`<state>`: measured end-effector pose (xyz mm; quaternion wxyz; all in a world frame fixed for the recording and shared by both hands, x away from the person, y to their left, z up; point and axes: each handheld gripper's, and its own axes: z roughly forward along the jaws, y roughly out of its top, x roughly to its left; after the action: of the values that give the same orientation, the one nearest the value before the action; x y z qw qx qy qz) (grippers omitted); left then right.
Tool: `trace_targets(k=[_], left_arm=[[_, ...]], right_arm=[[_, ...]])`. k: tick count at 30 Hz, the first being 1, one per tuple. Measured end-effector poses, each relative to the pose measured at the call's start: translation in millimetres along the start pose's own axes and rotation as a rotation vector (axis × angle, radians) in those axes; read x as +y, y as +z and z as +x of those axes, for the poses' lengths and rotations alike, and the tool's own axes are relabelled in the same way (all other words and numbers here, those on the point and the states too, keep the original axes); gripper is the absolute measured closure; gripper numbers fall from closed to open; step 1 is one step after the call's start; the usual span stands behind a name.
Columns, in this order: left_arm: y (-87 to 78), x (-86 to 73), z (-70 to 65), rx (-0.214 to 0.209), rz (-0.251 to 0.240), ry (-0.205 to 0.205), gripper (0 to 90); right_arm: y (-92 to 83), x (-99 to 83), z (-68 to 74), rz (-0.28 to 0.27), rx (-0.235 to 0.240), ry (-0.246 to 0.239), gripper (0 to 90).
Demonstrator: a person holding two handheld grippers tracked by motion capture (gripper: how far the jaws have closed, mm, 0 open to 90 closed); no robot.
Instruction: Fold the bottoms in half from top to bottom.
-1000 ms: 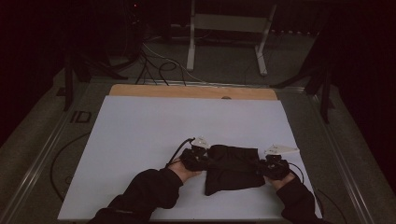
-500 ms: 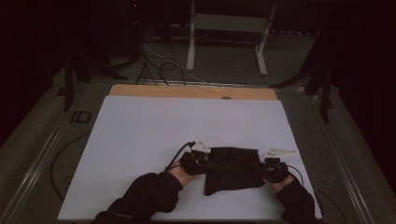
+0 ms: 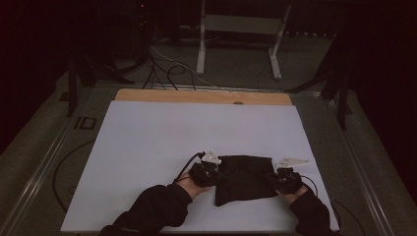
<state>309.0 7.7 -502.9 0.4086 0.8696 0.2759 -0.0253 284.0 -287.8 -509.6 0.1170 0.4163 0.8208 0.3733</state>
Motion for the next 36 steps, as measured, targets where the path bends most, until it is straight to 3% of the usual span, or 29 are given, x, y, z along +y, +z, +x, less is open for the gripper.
trace_targets(k=[11,15,18,21,28,33,34,36], left_arm=[[0.1,1.0,2.3,-0.02,0.002,0.024,83.7],[-1.9,2.5,0.9,-0.023,-0.006,0.025,78.9],[-5.1,4.3,1.9,-0.038,-0.017,0.015,70.2],[-9.2,5.6,3.0,-0.041,-0.015,0.025,65.5],[-21.8,8.8,3.0,-0.002,-0.037,0.067,46.0],[-31.0,11.7,7.3,0.022,-0.074,0.056,34.9],[-32.9,12.1,8.6,0.023,-0.068,0.064,27.3],[-35.5,13.0,9.2,0.04,-0.077,0.077,19.3]], right_arm=[[0.2,1.4,0.6,0.007,-0.005,-0.008,83.7],[-0.5,1.6,-0.1,0.002,-0.001,-0.001,79.1],[-1.9,2.2,-1.3,-0.002,-0.005,0.002,71.3],[-2.8,2.7,-0.8,-0.001,-0.002,-0.004,55.7],[-10.2,7.8,-2.0,-0.03,-0.009,-0.019,35.0],[-16.0,11.9,-4.5,-0.048,0.006,-0.018,24.5],[-17.7,13.2,-4.9,-0.063,0.027,-0.02,21.0],[-19.9,15.7,-5.1,-0.078,0.02,-0.018,15.8]])
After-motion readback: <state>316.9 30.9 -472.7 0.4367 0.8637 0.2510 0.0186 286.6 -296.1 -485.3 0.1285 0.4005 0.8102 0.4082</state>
